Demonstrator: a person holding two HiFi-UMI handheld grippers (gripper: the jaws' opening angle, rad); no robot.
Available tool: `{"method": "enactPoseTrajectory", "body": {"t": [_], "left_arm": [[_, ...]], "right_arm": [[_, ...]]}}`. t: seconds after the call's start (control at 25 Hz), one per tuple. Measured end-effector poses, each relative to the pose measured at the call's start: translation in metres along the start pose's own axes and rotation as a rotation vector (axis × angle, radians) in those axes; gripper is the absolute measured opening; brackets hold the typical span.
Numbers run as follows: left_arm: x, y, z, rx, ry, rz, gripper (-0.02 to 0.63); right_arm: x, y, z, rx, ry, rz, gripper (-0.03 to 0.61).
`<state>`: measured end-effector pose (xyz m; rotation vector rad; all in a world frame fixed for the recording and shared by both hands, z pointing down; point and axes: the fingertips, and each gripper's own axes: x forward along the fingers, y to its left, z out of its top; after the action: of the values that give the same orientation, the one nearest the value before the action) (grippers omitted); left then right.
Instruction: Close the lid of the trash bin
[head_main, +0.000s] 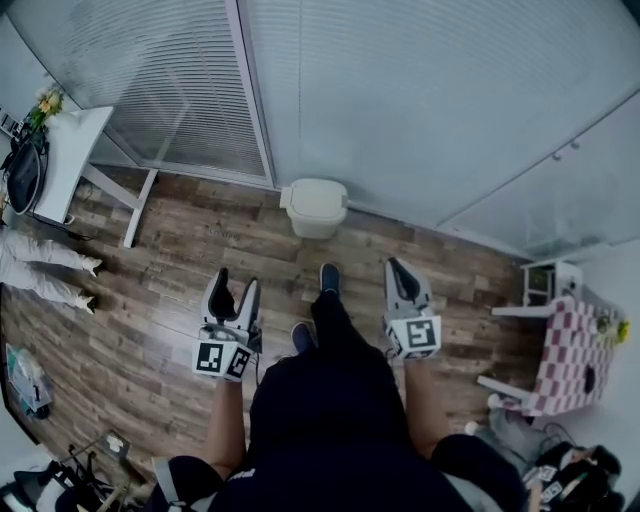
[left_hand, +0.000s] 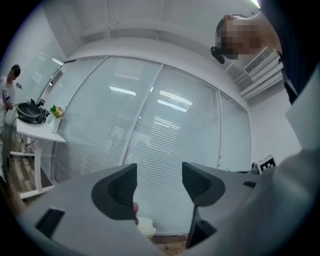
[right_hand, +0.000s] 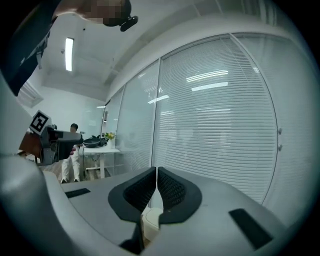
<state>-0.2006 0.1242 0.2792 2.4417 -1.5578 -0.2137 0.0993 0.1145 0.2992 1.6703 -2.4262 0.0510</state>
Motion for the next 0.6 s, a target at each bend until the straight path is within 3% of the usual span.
{"method": "enactPoseTrajectory", "body": {"t": [0.28,0.48,0.6], "left_arm": [[-0.003,-0.005,0.013,0.051,-0.019,-0.001,0.264],[-0.002,-0.011,0.013,-0.045,-0.025,0.013,0.262],[0.004,-0.020,0.018,-0.019,-0.025,0.033,0.262]], "right_arm": [[-0.010,0.004,0.010,-0.043,-0.036,0.014,0.012],[-0.007,-0.003,0.004,-0.050,-0.007,0.020,0.012],[-0.003,-0.008,0.009,-0.050,-0.009,0.046,0.014]]}}
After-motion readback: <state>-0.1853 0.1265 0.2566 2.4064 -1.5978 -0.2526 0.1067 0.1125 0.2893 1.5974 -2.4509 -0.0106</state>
